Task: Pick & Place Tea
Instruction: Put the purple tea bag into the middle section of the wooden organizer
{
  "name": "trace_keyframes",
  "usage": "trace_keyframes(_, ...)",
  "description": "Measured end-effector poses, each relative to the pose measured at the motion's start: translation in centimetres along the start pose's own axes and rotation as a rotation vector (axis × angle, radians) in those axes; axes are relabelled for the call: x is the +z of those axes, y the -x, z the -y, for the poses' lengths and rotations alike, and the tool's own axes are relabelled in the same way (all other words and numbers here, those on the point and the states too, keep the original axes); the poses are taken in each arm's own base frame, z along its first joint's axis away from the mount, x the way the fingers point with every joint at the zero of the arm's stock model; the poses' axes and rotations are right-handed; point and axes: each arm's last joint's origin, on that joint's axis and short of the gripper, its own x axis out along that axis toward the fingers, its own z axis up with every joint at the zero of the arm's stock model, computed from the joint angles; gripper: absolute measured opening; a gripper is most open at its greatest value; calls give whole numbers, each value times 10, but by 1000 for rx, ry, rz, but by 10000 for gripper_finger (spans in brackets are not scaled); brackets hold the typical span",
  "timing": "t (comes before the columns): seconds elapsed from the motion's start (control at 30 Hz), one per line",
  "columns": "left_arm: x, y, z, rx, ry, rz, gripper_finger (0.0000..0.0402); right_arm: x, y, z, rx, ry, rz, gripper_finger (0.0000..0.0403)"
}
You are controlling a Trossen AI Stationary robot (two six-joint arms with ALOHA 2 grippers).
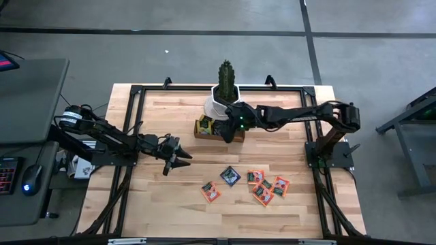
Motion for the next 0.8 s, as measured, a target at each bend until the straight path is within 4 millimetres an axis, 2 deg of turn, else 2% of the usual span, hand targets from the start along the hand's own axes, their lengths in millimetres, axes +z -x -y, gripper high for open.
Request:
trace_keyframes(0.1, 0, 0, 0, 11, 0, 5, 170, -7, 11, -11, 11, 3, -46, 114)
trace_keyframes(0.23, 1, -1, -1, 38, 4, 17, 170, -20, 20, -29, 14, 31, -95, 35)
trace_keyframes(0.3, 2, -3, 0, 42, 4, 15, 170, -29, 22, -36, -14, 33, -130, 10)
trace_keyframes(0.43, 10, -13, 3, 45, 5, -4, 170, -49, 25, -50, -61, 40, -188, 5)
trace_keyframes(0.6, 25, -29, 7, 76, -40, -40, 170, -75, 26, -65, -5, 72, -238, 2)
trace_keyframes(0.7, 31, -37, 9, 115, -41, -78, 170, -98, 27, -71, 19, 53, -270, 1)
trace_keyframes(0.8, 36, -42, 11, 126, -42, -104, 170, -118, 27, -80, 51, 39, -235, 1)
